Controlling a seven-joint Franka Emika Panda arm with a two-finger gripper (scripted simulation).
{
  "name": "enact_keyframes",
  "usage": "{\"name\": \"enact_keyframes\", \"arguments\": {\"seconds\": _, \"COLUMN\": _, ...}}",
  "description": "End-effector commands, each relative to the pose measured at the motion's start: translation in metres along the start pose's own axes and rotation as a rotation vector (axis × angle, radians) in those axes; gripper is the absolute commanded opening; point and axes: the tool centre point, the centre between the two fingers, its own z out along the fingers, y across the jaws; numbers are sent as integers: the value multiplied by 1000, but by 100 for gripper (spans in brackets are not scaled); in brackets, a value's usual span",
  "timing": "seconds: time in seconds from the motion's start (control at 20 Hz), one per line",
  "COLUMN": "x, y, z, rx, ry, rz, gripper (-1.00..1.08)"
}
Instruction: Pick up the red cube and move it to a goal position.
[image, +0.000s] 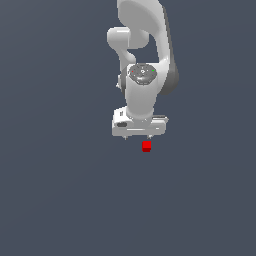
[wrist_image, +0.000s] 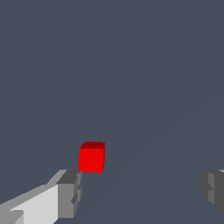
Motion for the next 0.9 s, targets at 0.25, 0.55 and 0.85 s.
{"name": "enact_keyframes", "arguments": {"seconds": 0.25, "x": -2, "y": -3, "z": 6, "rx": -1, "ry": 1, "rz": 1, "gripper": 100}}
{"name": "enact_keyframes", "arguments": {"seconds": 0.55, "x": -10, "y": -13, "z": 32, "rx": -4, "ry": 4, "rz": 8, "gripper": 100}}
{"name": "enact_keyframes", "arguments": {"seconds": 0.85, "x": -22, "y": -31, "z": 77, "rx": -9, "ry": 11, "rz": 19, "gripper": 100}}
